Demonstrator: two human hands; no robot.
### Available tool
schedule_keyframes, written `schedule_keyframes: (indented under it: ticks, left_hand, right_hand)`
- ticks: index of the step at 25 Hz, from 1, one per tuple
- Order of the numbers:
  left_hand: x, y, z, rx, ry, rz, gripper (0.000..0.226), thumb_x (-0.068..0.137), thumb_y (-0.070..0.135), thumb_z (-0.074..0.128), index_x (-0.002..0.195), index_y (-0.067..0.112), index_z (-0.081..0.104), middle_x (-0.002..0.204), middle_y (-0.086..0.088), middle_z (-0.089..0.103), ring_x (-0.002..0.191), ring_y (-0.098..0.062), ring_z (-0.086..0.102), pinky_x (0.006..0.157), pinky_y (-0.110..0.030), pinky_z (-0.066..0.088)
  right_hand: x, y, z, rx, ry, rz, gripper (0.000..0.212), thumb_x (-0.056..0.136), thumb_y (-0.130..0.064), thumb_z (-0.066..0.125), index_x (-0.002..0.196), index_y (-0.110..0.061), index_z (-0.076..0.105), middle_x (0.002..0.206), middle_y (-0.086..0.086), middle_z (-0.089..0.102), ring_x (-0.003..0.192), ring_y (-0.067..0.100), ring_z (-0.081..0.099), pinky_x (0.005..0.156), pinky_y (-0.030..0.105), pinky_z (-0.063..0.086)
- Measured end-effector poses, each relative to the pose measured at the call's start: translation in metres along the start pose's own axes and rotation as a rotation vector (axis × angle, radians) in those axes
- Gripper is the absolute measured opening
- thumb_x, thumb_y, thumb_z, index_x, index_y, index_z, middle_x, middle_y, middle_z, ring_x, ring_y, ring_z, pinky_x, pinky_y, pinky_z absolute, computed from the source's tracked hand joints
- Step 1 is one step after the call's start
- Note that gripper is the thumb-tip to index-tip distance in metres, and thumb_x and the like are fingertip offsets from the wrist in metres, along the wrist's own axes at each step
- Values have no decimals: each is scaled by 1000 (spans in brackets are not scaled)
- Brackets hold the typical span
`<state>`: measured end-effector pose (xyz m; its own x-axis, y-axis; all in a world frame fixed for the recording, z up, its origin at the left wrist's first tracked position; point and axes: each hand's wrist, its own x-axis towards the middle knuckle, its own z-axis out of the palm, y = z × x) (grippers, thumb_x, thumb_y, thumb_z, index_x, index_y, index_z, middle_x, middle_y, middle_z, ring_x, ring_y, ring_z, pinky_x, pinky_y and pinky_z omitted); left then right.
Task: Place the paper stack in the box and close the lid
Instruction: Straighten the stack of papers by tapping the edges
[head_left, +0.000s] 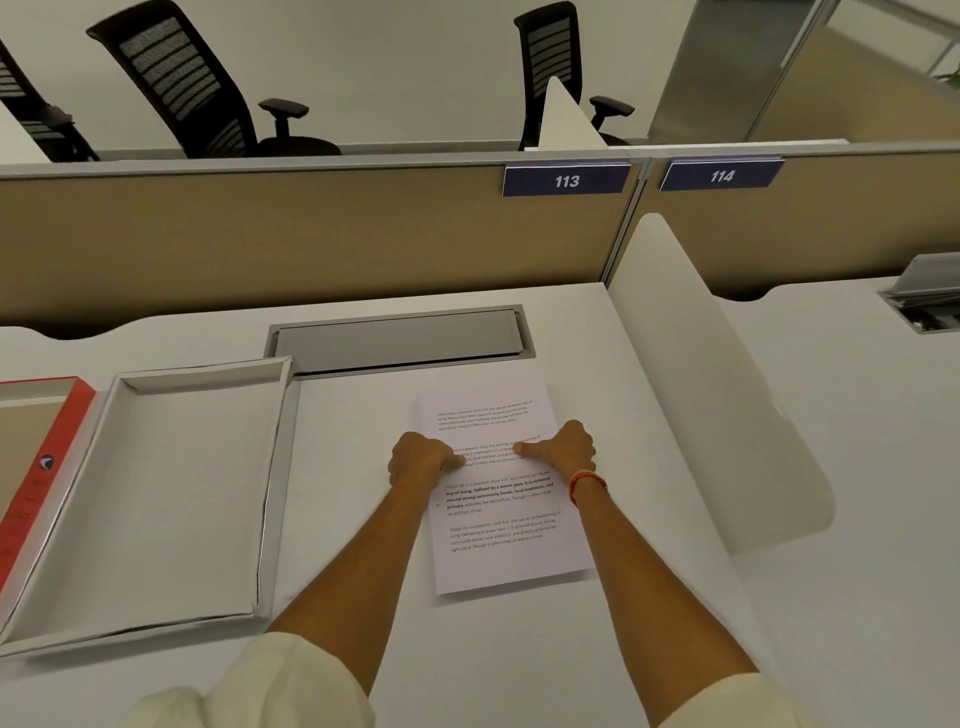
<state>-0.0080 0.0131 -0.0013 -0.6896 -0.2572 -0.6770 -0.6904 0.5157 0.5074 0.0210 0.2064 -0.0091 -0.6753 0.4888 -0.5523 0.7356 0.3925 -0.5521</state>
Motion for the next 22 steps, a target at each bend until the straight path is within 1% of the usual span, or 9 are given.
schedule_keyframes:
  ticks: [3,6,10,12,15,17,18,20,22]
  left_hand:
    - [0,-1,-1,-26,-6,-24,62,62,27,90,102,6,48,119,-18,65,108,-36,64,95,-47,54]
    - [-2,-2,6,97,42,-43,73,63,38,88,118,7,50,128,-17,55,119,-33,53,100,-44,47]
    - [-6,2,13,101,74,-5,72,68,35,86,124,5,51,129,-17,53,121,-31,50,101,-42,48]
    - [-6,4,13,75,40,26,71,69,28,86,125,2,51,129,-16,55,120,-32,54,99,-43,51]
    - [-4,3,12,-17,14,34,77,67,23,88,128,0,46,131,-16,49,117,-33,58,95,-43,54]
    - [-2,-2,12,-46,-24,24,75,65,25,89,123,2,49,131,-17,52,115,-34,60,96,-44,53]
    - [0,-6,13,-68,-43,20,68,64,26,90,116,4,52,129,-16,56,114,-35,61,97,-47,52]
    - [2,-13,15,-145,-64,43,59,63,26,90,107,8,54,124,-16,64,112,-36,63,99,-51,51]
    - [2,-19,16,-205,-74,85,61,65,25,89,114,4,58,121,-17,67,108,-36,66,93,-49,55]
  right_hand:
    - [1,-1,1,-32,15,6,76,65,-44,88,122,-4,56,131,18,57,124,37,53,105,52,45]
    - [2,-5,5,-57,22,19,76,67,-41,87,124,-6,54,134,18,50,125,36,50,102,47,45]
    - [6,-9,6,-37,-15,17,73,66,-37,89,123,-4,56,129,17,60,120,35,58,103,47,49]
    - [6,-8,7,-35,-11,26,78,65,-38,89,126,-5,52,130,16,60,121,36,57,106,50,45]
    - [3,-7,8,-46,19,21,100,64,-39,89,139,-4,34,136,18,54,128,37,51,110,51,39]
    - [3,-4,8,44,10,-15,90,64,-34,91,131,0,40,131,20,59,122,37,58,100,43,51]
    - [4,-2,7,85,9,-35,75,65,-31,91,120,0,50,126,20,63,115,35,63,87,37,56]
    - [5,3,5,142,-14,-63,50,67,-28,90,98,-1,61,116,21,69,103,34,69,63,27,54]
    - [6,7,3,163,-60,-96,52,68,-29,89,103,2,65,112,20,71,100,35,71,61,28,54]
